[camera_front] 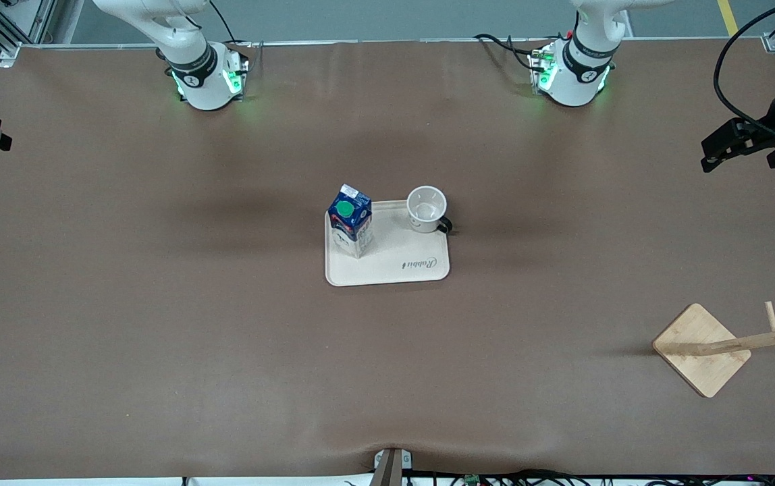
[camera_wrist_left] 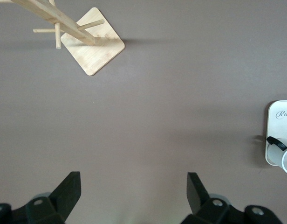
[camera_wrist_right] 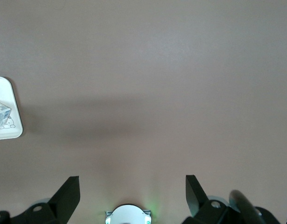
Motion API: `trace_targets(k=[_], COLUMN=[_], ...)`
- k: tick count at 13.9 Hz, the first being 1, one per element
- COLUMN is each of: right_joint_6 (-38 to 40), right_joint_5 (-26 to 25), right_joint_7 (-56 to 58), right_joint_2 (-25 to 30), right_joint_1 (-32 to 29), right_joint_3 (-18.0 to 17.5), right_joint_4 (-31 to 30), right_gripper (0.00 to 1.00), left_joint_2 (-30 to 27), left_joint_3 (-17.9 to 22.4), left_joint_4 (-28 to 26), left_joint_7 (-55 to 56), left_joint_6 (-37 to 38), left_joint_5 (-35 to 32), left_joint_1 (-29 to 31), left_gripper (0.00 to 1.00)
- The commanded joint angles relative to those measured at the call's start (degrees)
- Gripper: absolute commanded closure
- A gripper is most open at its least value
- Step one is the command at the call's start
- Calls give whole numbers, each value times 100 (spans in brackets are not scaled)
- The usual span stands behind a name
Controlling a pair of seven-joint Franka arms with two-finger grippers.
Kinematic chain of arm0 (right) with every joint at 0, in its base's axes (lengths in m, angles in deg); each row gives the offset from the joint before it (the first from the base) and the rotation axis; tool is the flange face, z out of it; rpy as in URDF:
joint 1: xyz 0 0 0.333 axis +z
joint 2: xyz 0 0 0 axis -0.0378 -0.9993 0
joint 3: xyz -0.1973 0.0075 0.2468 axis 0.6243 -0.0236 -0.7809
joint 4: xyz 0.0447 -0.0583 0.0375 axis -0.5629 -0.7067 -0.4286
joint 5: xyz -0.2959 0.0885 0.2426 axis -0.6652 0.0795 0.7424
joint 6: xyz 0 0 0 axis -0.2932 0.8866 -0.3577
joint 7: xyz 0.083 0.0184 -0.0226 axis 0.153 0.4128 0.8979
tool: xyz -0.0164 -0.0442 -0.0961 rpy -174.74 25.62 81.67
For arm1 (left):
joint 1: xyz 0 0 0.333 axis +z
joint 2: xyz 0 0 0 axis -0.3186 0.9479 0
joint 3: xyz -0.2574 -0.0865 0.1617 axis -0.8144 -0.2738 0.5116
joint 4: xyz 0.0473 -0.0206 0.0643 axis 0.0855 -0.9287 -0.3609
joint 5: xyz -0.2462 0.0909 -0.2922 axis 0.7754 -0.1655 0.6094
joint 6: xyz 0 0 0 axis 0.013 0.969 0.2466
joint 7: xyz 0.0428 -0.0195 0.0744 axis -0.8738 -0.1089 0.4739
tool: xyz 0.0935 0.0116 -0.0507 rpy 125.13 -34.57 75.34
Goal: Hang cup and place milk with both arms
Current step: 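Reach the left gripper down to the white mug's rim on the tray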
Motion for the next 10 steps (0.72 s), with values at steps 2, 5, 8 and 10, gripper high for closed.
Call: trace_targets(k=[2,5,8,10], right_joint_6=[25,25,25,16], right_joint_5=[-22,-14,-14,-14], right_joint_7=[25,25,16,16], right_joint_2=[59,59,33,24], right_joint_1=[16,24,16,-2], right_joint_3=[5,5,22,22], right_joint_4=[40,40,110,119], right_gripper=[0,0,0,0], left_joint_2=[-25,281,694,897], left_joint_3=[26,-35,-421,-772], left_joint_4=[7,156,113,-184], left_joint_7=[-9,0,604,764], left_joint_6=[-2,-2,-168,-606], left_joint_5=[65,56,83,91], left_joint_1=[-13,-84,-110,-84], left_gripper=[0,0,0,0])
